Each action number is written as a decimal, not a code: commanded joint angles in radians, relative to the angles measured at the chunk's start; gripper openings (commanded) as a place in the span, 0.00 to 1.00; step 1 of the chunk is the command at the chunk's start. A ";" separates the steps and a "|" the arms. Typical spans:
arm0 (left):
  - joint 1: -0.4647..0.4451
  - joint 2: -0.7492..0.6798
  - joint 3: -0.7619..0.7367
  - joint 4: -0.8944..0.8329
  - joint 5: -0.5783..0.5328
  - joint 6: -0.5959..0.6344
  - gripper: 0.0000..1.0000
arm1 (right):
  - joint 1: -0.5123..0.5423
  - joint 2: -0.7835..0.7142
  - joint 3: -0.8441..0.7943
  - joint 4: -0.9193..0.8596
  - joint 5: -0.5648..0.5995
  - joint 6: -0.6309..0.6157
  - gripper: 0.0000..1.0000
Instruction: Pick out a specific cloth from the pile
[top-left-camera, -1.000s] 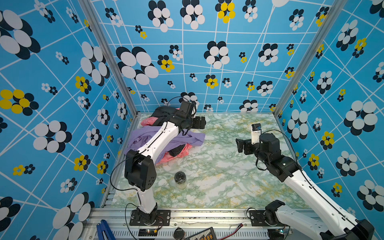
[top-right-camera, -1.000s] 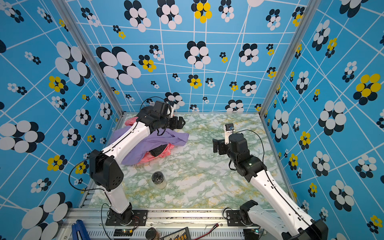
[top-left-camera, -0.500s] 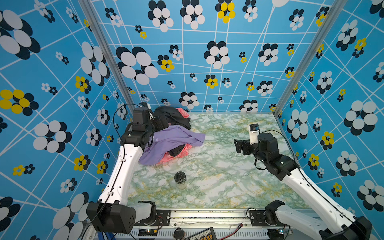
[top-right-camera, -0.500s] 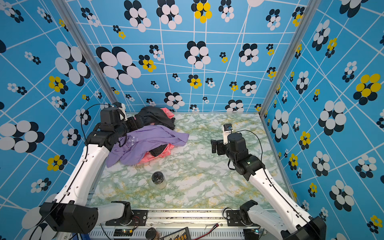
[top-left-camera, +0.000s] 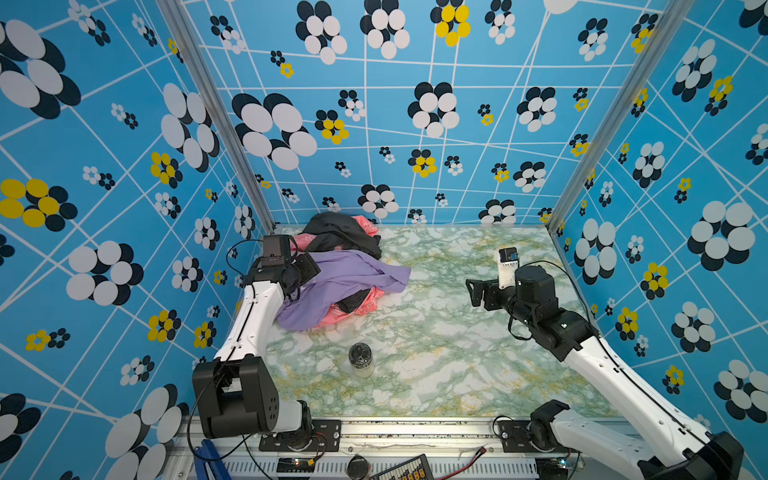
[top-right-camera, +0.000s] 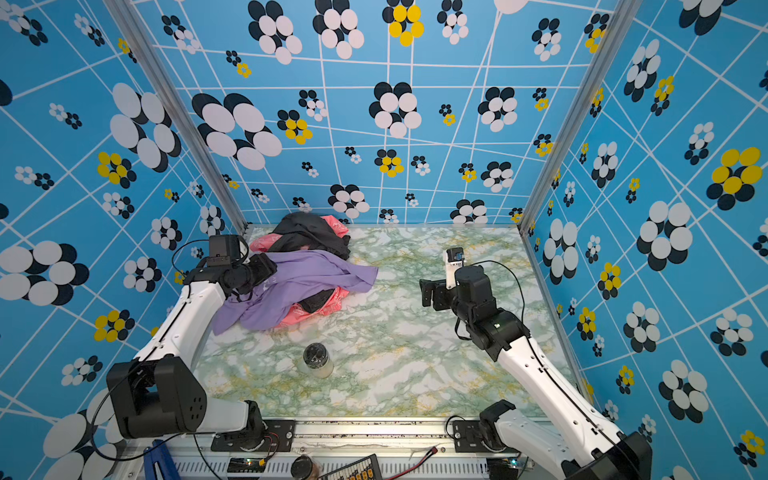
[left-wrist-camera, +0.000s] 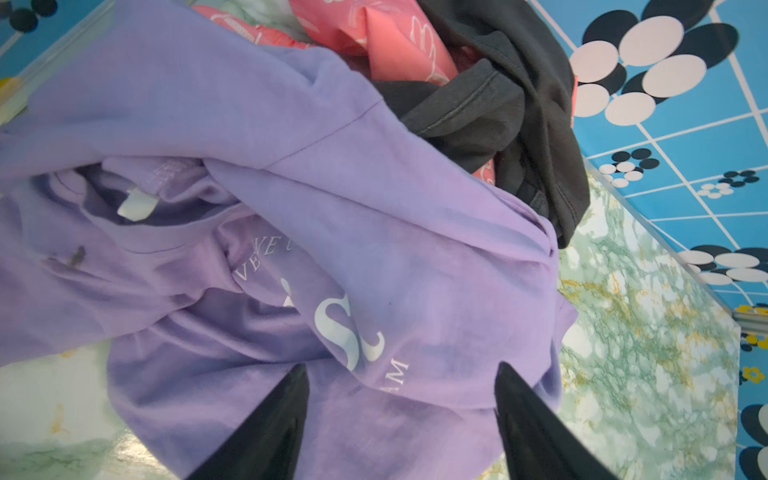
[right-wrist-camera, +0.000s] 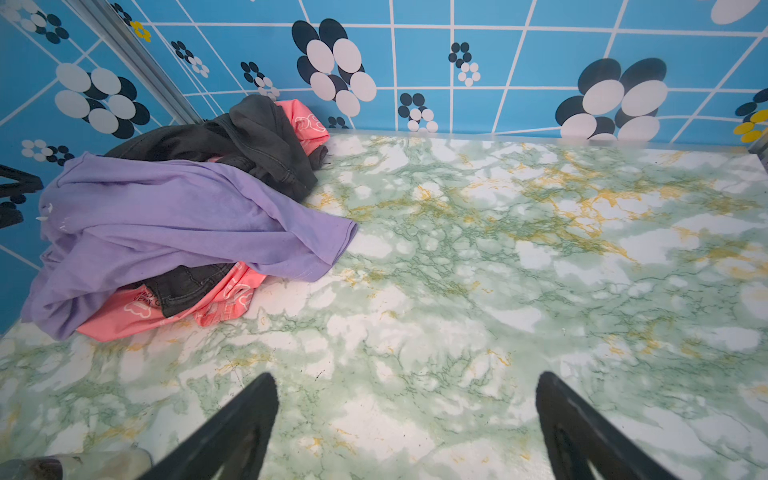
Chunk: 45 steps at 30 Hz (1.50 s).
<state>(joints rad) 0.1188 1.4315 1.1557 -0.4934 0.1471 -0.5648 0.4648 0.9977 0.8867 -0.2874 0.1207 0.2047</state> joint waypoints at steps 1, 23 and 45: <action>0.011 0.031 -0.014 0.046 0.010 -0.025 0.61 | 0.009 -0.015 0.026 0.015 -0.013 0.021 0.99; -0.122 -0.063 0.421 -0.002 0.009 -0.014 0.00 | 0.010 -0.026 0.030 0.014 -0.013 0.033 0.99; -0.748 0.482 1.308 -0.118 0.083 0.212 0.00 | 0.021 -0.020 0.136 0.048 -0.011 0.075 0.99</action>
<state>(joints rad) -0.5713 1.8179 2.3539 -0.5728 0.1982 -0.4145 0.4778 1.0004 0.9993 -0.2531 0.0753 0.2710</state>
